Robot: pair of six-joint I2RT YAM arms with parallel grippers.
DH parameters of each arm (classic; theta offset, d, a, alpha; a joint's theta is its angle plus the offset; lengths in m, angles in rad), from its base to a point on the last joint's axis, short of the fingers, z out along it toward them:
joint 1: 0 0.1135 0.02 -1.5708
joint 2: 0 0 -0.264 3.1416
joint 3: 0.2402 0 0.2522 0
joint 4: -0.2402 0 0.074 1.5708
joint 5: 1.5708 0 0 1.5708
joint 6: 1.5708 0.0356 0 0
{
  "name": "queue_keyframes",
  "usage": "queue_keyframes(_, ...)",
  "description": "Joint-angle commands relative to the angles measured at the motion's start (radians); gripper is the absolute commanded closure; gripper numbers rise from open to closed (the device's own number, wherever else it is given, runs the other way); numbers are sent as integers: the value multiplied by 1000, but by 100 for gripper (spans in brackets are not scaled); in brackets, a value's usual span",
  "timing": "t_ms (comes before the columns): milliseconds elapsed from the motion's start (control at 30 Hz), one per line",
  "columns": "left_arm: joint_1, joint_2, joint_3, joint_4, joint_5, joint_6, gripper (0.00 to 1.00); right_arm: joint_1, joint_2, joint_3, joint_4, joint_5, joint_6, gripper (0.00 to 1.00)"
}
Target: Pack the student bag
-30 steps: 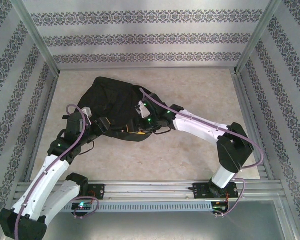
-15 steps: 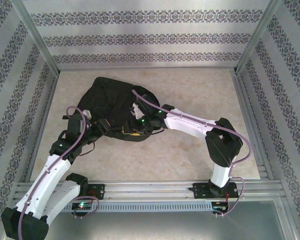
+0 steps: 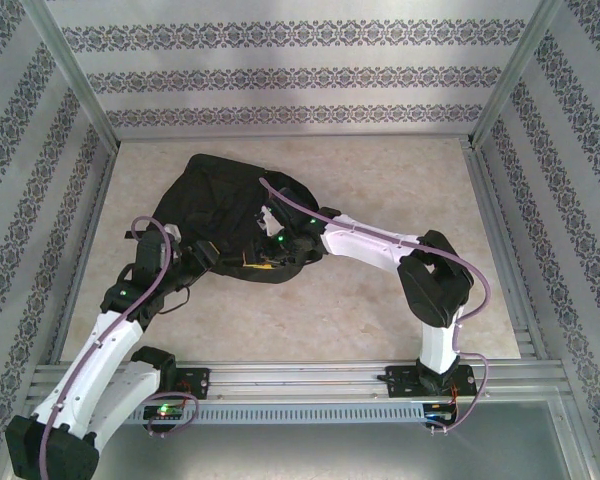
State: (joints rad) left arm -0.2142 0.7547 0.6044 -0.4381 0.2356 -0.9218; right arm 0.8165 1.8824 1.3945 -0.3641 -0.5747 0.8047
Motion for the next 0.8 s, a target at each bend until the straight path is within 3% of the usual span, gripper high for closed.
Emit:
queue_keyframes(0,17,-13,-12,-1,-4,-22,51,16,18,29,-17,-16,-8,73)
queue_keyframes(133,21,-13,-13,-6,-10,-30,51,19,27,38,-35,-11,-18,76)
queue_keyframes(300,21,-18,10,-116,-80,-61,44,21,23,37,-42,-9,-28,100)
queue_keyframes(433,30,-12,5,-171,-112,-133,40,21,-12,15,-49,10,-47,100)
queue_keyframes(767,40,183,-109,252,-67,-255,44,23,-29,-21,-9,-3,-41,100)
